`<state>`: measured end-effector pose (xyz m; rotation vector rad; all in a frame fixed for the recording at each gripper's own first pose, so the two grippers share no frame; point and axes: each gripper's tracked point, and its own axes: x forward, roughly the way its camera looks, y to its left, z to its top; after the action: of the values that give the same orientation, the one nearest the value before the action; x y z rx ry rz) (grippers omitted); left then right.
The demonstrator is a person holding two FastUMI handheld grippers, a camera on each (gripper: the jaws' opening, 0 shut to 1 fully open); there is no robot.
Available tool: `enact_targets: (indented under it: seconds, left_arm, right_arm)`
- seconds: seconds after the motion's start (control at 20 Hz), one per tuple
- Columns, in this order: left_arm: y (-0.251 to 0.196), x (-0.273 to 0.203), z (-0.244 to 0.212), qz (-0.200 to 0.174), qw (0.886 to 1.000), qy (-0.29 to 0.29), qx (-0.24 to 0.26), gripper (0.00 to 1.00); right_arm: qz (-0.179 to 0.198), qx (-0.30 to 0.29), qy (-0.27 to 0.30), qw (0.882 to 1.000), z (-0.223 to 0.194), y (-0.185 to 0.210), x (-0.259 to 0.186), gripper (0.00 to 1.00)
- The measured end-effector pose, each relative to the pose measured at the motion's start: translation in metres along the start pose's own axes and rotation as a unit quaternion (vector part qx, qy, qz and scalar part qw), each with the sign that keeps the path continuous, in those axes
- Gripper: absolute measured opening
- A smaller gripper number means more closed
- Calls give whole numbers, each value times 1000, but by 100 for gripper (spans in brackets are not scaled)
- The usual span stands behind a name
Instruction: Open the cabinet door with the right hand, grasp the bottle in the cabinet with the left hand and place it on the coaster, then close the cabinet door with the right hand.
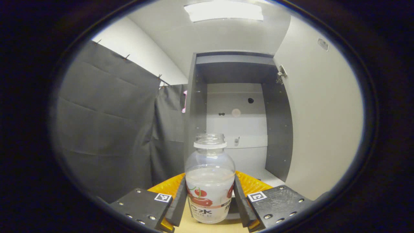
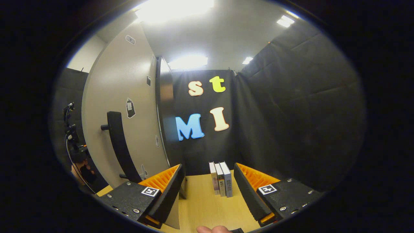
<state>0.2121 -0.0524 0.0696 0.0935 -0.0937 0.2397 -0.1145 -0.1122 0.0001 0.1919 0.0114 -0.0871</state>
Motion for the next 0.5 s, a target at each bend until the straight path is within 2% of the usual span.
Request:
enact_targets:
  seconds: [0.05, 0.1, 0.15, 0.2, 0.25, 0.3, 0.35, 0.4, 0.45, 0.5]
  left_arm:
    - [4, -1, 2, 15, 1000, -6, 6, 75]
    - [5, 1, 3, 32, 999, -11, 15, 64]
    - [7, 4, -1, 47, 998, -14, 27, 75]
    - [8, 5, -4, 59, 997, -13, 38, 70]
    - [9, 10, -11, 66, 997, -9, 46, 70]
    - [9, 12, -15, 73, 996, -3, 54, 75]
    - [9, 16, -21, 79, 995, 5, 60, 76]
    - [9, 18, -25, 81, 995, 13, 64, 76]
    - [13, 23, -36, 87, 994, 21, 68, 70]
    - [16, 29, -46, 90, 993, 29, 68, 70]
  right_arm:
    - [3, 0, -5, 1000, -4, -4, 4, 95]
    - [3, 3, -10, 1000, -10, -8, 8, 95]
    - [-1, 4, -7, 1000, -19, -12, 11, 95]
    - [-4, 6, 1, 1000, -31, -15, 16, 95]
    - [-5, 8, 14, 1000, -43, -15, 20, 95]
    - [-8, 7, 29, 1000, -56, -14, 24, 95]
    - [-7, 5, 42, 999, -69, -12, 27, 95]
    - [-4, 2, 49, 999, -79, -8, 30, 95]
    - [-2, -4, 50, 999, -87, -6, 31, 95]
    - [-1, -10, 51, 999, -96, -4, 33, 95]
